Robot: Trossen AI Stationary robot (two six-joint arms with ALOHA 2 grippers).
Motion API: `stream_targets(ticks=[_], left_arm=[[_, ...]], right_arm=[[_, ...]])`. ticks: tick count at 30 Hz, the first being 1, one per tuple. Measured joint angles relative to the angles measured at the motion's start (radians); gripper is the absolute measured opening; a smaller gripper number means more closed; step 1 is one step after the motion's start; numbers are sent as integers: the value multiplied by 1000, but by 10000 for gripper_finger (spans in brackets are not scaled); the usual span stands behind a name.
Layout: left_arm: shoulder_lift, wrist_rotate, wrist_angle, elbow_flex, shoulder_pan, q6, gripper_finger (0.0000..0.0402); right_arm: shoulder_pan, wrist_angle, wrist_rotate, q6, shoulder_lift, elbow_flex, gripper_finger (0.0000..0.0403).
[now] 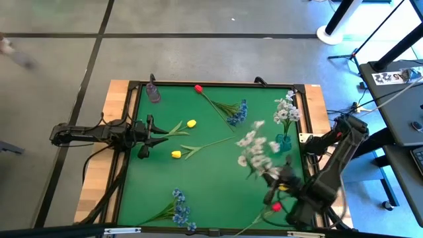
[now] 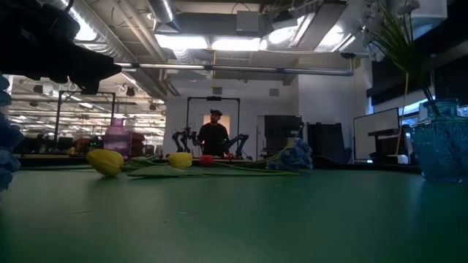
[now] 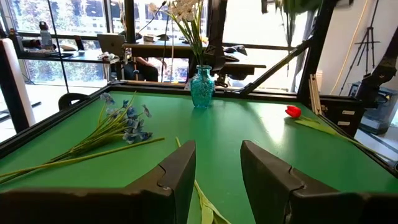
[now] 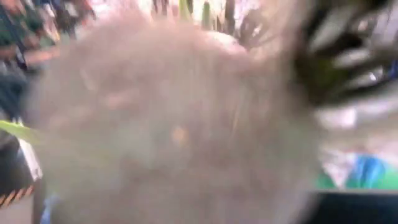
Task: Sort flowers into vase by color
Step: Put the white flowers into the blue vase
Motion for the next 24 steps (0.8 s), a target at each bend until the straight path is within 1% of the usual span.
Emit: stream_targets(ticks=[1,3,5,10,13,15,21,24], left_arm=[[0,0,0,0,0,0,124],[0,0,0,0,0,0,124],[0,0,0,0,0,0,124],[0,0,0,0,0,0,124],[0,0,0,0,0,0,124],[0,0,0,0,0,0,124],[0,0,0,0,0,0,124],[0,0,0,0,0,0,124]], right_arm=[[14,-36,49,-17,-19,1,3],[43,-125,88,-25,-56,1,2],[72,-229,78,-23,-88,1,2],[135,-443,-22,19,-163,1,2],[145,-438,-79,-61,-218,-22,2],[142,-436,-103,-58,-262,-47,2],[135,-440,-193,32,-402,-236,2],[127,-441,-203,85,-465,-303,2]])
